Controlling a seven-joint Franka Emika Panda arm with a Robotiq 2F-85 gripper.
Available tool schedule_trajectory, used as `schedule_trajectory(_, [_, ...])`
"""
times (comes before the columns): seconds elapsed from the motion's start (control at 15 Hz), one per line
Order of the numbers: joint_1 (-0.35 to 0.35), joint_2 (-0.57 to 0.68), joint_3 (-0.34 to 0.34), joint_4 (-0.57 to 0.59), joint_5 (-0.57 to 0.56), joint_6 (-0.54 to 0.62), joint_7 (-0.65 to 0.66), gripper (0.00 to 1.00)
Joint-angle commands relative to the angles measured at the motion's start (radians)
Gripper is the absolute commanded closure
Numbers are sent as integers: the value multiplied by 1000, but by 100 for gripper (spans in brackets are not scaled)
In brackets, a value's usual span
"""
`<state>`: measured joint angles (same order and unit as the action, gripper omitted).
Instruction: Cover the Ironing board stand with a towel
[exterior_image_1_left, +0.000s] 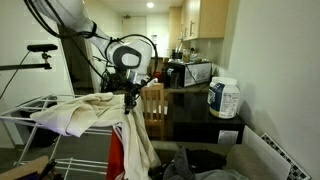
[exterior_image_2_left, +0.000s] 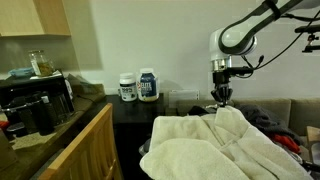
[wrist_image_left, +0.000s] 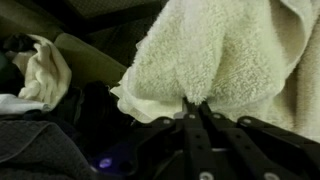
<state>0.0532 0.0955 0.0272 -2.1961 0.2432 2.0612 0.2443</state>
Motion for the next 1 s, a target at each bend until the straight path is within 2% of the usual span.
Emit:
schedule_trajectory(0.0, [21,-118,36,-49,26,2,-63,99])
schedule_trajectory(0.47, [79,-245,91,-57,44,-47,-121,99])
schedule_trajectory(0.93, [153,-372,137,-90,88,-151,-203,99])
